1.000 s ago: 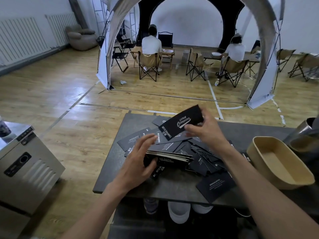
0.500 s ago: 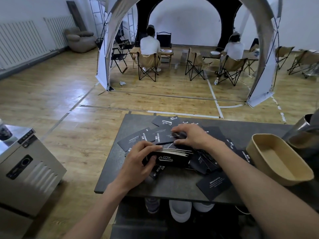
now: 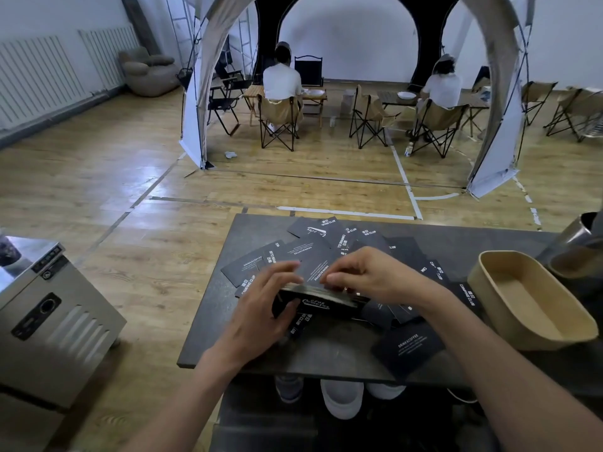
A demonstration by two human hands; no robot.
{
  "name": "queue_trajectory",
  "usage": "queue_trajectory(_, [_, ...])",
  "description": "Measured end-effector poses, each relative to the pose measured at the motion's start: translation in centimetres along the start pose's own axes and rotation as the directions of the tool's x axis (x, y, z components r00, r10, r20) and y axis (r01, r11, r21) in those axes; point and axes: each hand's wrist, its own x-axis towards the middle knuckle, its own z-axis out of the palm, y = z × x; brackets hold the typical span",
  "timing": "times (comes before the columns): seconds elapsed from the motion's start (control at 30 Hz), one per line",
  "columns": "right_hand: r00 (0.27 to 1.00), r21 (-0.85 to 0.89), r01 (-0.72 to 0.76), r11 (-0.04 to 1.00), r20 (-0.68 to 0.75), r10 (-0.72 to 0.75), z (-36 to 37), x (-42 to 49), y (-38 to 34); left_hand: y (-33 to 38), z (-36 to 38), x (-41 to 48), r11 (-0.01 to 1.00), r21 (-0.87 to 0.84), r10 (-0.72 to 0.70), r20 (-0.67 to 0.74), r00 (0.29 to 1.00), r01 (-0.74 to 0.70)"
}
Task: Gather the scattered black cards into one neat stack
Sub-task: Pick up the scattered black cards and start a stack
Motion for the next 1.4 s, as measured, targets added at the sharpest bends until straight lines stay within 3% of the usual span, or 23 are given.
queue_trajectory(0.07, [0.999,0.171,-0.041,0.984,-0.022,0.045,0.0,0.3,0.5,0.0,0.0,-0.2,0.999,-0.018,-0.031,-0.004,1.000,0.030])
queue_trajectory(0.13, [0.981,0.207,-0.036,0.978,-0.178,0.074,-0.6,1.1,1.7,0.1,-0.1,-0.2,1.000,-0.012,-0.007,0.008,1.000,0.007])
queue_trajectory(0.2, [0.961,-0.031,-0.034,0.999,-0.275,0.024,-1.3,1.8,2.5,0.2,-0.4,-0.4,0.999,0.021,0.046,0.022,0.999,-0.047])
queue_trajectory(0.27, [0.983,-0.225,-0.009,0.974,-0.182,-0.033,-1.2,2.5,2.4,0.2,-0.9,-0.7,0.996,0.045,0.074,0.015,0.997,-0.075])
queue_trajectory(0.4, [0.997,-0.386,0.069,0.920,0.061,-0.049,1.1,3.7,1.4,-0.3,-2.1,-1.9,0.999,0.014,0.039,-0.006,0.999,-0.039])
queue_trajectory(0.57, [0.997,-0.651,0.071,0.755,0.016,-0.080,1.2,4.0,1.4,0.0,-2.7,-2.4,1.000,-0.019,-0.012,0.001,1.000,0.012])
queue_trajectory(0.67, [0.971,-0.566,0.113,0.817,-0.111,-0.211,1.6,3.8,1.6,0.4,-2.7,-2.4,0.999,-0.026,-0.022,-0.004,1.000,0.022])
queue_trajectory(0.8, [0.807,-0.506,0.156,0.848,-0.430,-0.405,1.6,2.9,0.8,0.8,-2.7,-3.2,0.999,-0.027,-0.036,-0.042,0.998,0.035])
queue_trajectory(0.83, [0.799,-0.453,0.172,0.875,-0.455,-0.393,1.8,2.5,0.2,0.8,-2.7,-3.4,0.999,-0.025,-0.044,-0.058,0.997,0.043])
queue_trajectory(0.87, [0.835,-0.379,0.182,0.907,-0.428,-0.346,2.1,2.1,-0.3,0.9,-2.7,-3.6,0.999,-0.019,-0.051,-0.072,0.996,0.050])
queue_trajectory(0.93, [0.961,-0.211,0.153,0.965,-0.197,-0.195,2.9,1.4,-1.3,0.9,-2.7,-3.6,0.997,-0.010,-0.077,-0.094,0.993,0.076])
queue_trajectory(1.0, [0.994,-0.085,0.108,0.991,0.030,-0.105,3.5,1.0,-1.7,0.7,-2.7,-3.5,0.992,-0.049,-0.120,-0.094,0.988,0.116])
queue_trajectory(1.07, [0.996,0.024,0.054,0.998,0.074,-0.056,3.3,1.1,-1.7,0.7,-2.7,-3.5,0.984,-0.087,-0.159,-0.056,0.986,0.154])
queue_trajectory(1.1, [0.999,0.066,0.038,0.997,0.028,-0.040,2.9,1.6,-1.6,0.6,-2.7,-3.6,0.986,-0.076,-0.153,-0.042,0.987,0.149])
queue_trajectory(1.17, [0.987,0.019,0.040,0.999,-0.159,-0.036,1.7,3.7,-0.7,0.4,-2.7,-3.6,0.993,-0.049,-0.106,-0.036,0.994,0.104])
queue_trajectory(1.23, [0.960,-0.178,-0.005,0.984,-0.275,-0.045,0.7,6.6,0.5,0.3,-2.9,-3.1,0.997,-0.043,-0.073,-0.051,0.996,0.071])
queue_trajectory(1.4, [0.994,-0.465,-0.092,0.881,-0.101,0.051,1.0,11.5,1.3,-1.1,-2.8,-0.3,0.997,0.005,-0.081,-0.114,0.990,0.082])
